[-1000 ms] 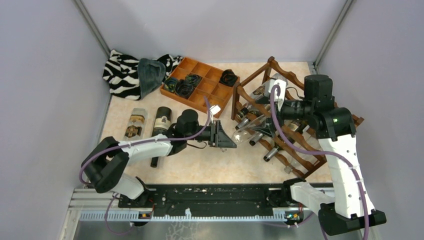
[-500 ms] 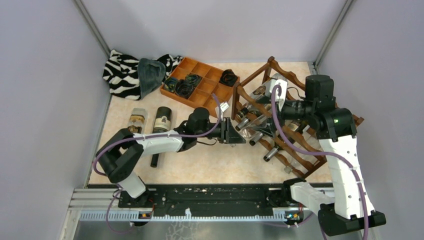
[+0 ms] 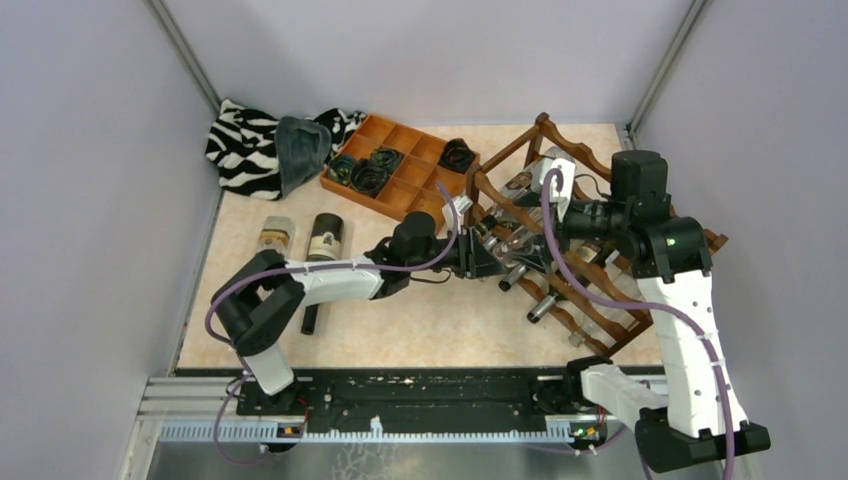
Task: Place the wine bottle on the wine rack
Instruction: Place the wine bottle in the wine rack.
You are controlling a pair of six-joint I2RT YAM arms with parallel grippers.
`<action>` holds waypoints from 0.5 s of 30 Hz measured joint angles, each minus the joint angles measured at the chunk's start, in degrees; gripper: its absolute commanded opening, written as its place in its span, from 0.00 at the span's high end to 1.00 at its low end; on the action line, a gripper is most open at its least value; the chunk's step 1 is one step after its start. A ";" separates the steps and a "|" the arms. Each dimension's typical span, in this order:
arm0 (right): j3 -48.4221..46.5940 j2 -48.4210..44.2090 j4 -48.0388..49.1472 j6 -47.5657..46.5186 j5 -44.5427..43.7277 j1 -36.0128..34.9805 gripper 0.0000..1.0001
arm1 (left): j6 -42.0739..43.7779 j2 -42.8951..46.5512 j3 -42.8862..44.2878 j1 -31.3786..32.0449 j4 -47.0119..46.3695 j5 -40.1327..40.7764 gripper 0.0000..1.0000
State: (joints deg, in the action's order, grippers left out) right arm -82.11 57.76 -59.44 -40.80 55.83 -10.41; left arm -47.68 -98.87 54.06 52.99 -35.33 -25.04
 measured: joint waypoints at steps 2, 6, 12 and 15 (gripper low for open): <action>0.00 -0.02 0.02 0.00 0.00 0.13 0.02 | 0.33 -1.09 0.98 0.39 -0.02 0.87 1.00; 0.09 -0.09 0.13 0.09 0.02 0.22 0.02 | 1.49 -3.19 2.95 1.42 0.04 3.04 1.00; 0.72 -0.39 0.31 0.20 0.24 0.50 0.02 | 3.85 -4.76 4.72 2.67 0.61 6.84 1.00; 0.72 -0.39 0.31 0.35 0.57 0.79 0.02 | 5.20 -4.81 5.66 3.17 0.72 8.83 1.00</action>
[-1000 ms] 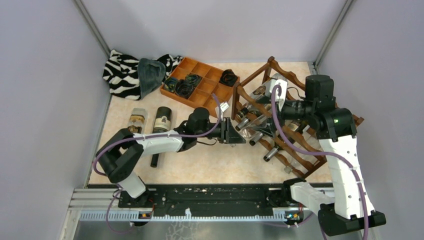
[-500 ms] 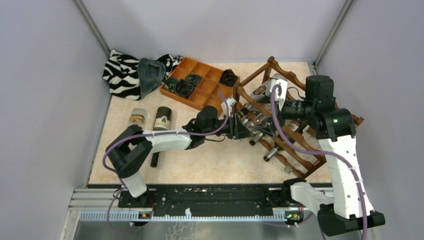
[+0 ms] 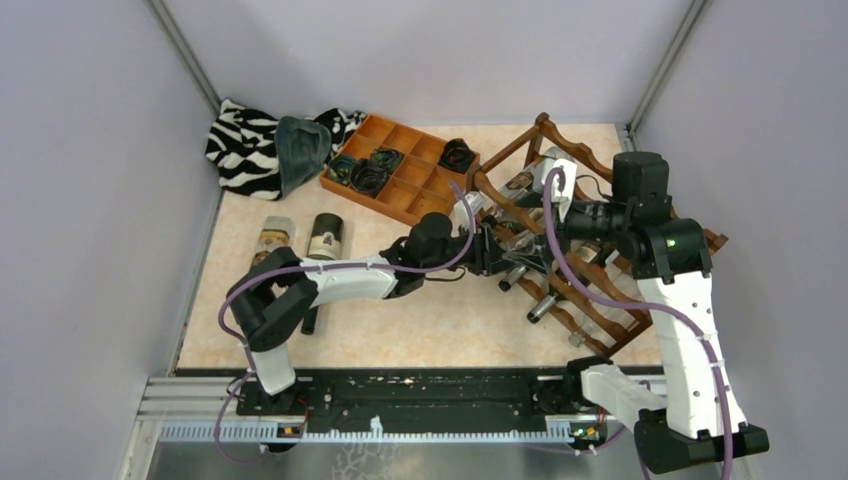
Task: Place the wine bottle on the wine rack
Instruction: Place the wine bottle in the wine rack.
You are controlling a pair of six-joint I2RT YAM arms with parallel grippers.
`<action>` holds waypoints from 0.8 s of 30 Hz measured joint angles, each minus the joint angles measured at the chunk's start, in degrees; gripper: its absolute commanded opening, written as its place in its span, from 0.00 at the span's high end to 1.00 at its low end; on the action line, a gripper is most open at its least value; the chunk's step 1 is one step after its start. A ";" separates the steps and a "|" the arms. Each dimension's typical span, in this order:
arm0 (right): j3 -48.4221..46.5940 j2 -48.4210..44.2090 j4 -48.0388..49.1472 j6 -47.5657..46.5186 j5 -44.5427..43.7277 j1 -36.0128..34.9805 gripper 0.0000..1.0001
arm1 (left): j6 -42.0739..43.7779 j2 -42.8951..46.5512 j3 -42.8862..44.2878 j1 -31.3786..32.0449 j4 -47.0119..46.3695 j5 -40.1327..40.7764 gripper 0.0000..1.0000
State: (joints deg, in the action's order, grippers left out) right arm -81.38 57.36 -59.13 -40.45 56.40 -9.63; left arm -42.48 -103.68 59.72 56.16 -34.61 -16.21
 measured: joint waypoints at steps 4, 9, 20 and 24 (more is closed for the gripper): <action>0.00 0.00 0.00 0.04 0.35 0.42 0.02 | 1.49 -0.28 1.22 0.26 -0.09 1.73 1.00; 0.02 0.00 0.00 0.04 0.50 0.72 0.02 | 2.71 -1.68 2.34 0.37 -0.13 3.21 1.00; 1.31 -0.11 0.48 0.13 0.57 1.05 0.02 | 2.40 -2.19 0.92 0.76 -3.30 4.39 1.00; 1.62 -0.15 0.81 0.17 0.55 1.22 0.02 | 1.88 -2.19 -0.28 0.81 -5.42 5.20 1.00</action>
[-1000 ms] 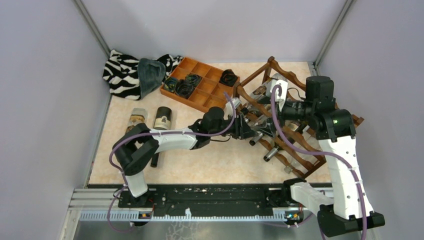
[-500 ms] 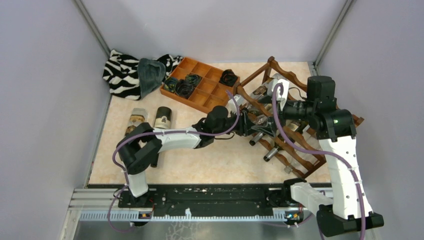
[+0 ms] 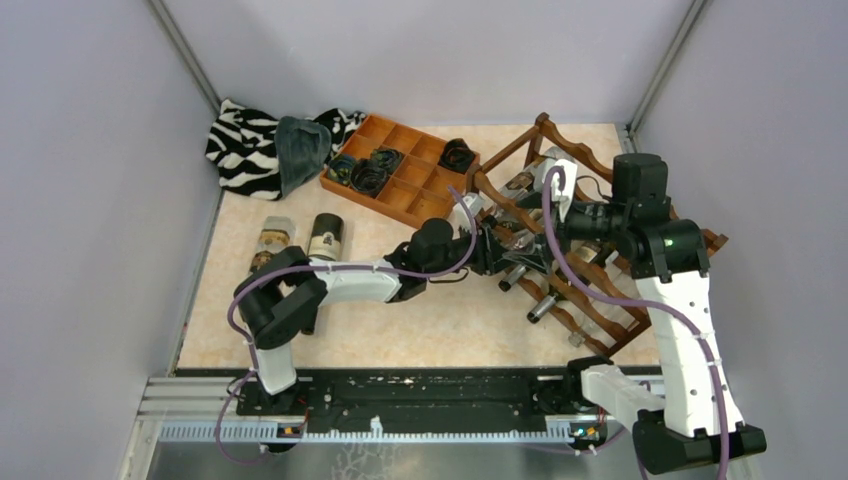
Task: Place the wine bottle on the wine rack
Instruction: Place the wine bottle in the wine rack.
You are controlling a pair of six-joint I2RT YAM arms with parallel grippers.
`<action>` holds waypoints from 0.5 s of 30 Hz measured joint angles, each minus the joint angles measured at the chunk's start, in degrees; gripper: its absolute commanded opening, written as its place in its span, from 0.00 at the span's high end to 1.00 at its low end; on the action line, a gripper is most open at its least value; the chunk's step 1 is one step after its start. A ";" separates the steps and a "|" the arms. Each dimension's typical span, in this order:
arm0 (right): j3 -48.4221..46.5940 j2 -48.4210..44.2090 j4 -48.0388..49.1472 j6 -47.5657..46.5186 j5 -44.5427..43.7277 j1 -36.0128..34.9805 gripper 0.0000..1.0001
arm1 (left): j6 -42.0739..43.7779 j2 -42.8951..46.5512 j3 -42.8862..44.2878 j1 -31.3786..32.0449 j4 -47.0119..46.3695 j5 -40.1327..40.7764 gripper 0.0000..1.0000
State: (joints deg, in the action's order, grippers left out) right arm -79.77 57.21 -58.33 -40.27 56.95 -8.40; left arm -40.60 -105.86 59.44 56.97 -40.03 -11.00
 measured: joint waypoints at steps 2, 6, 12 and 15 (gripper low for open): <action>0.02 -0.07 0.04 0.00 -0.02 0.07 0.02 | -0.20 0.00 -0.44 0.26 -0.79 0.59 1.00; 0.28 -0.15 0.20 0.07 -0.02 0.24 0.02 | -0.52 0.00 -0.98 0.83 -1.84 2.08 1.00; 0.28 -0.17 0.46 0.48 -0.04 0.63 0.02 | -1.16 0.00 -1.75 1.88 -3.37 4.52 1.00; 0.28 -0.17 0.50 0.68 -0.07 0.83 0.02 | -1.44 0.00 -1.99 2.40 -3.89 5.70 1.00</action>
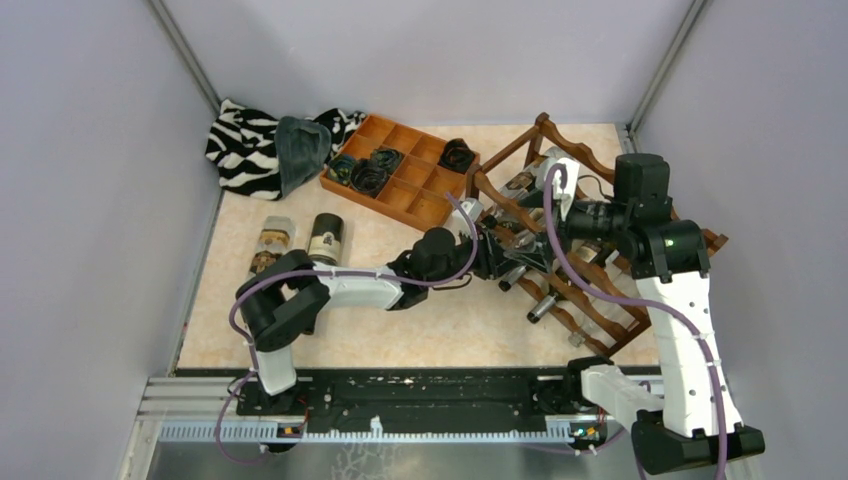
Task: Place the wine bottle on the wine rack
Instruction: Place the wine bottle in the wine rack.
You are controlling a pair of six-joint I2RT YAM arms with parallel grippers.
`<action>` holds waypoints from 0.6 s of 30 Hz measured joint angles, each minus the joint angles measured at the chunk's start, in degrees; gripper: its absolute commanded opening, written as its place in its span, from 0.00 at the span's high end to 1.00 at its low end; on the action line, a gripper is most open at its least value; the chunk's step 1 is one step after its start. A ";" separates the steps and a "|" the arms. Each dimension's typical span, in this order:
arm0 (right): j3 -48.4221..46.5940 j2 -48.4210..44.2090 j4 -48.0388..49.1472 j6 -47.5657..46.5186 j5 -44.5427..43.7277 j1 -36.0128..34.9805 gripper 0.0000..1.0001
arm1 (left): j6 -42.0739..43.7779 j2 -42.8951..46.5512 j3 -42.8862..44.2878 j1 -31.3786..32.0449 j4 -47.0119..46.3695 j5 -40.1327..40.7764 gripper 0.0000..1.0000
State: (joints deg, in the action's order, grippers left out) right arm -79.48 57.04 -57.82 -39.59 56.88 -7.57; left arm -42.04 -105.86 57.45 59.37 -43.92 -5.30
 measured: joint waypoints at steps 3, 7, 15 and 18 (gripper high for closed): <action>0.00 0.00 0.02 0.22 0.00 0.20 0.02 | -0.33 0.00 -0.04 0.39 -0.68 1.07 1.00; 0.39 -0.09 0.48 0.31 0.02 0.46 0.02 | -0.63 0.00 -0.24 0.85 -2.27 2.62 1.00; 0.85 -0.22 1.29 0.70 0.04 0.70 0.02 | -0.76 -0.59 -0.24 1.92 -4.74 6.67 1.00; 0.87 -0.28 1.31 0.74 0.07 0.76 0.02 | -0.74 -1.99 0.22 2.27 -5.29 7.93 1.00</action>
State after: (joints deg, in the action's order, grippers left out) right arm -78.61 56.75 -56.51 -38.85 56.95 -6.81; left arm -42.78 -107.85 57.67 61.65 -49.21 2.63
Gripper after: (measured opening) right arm 0.984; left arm 0.418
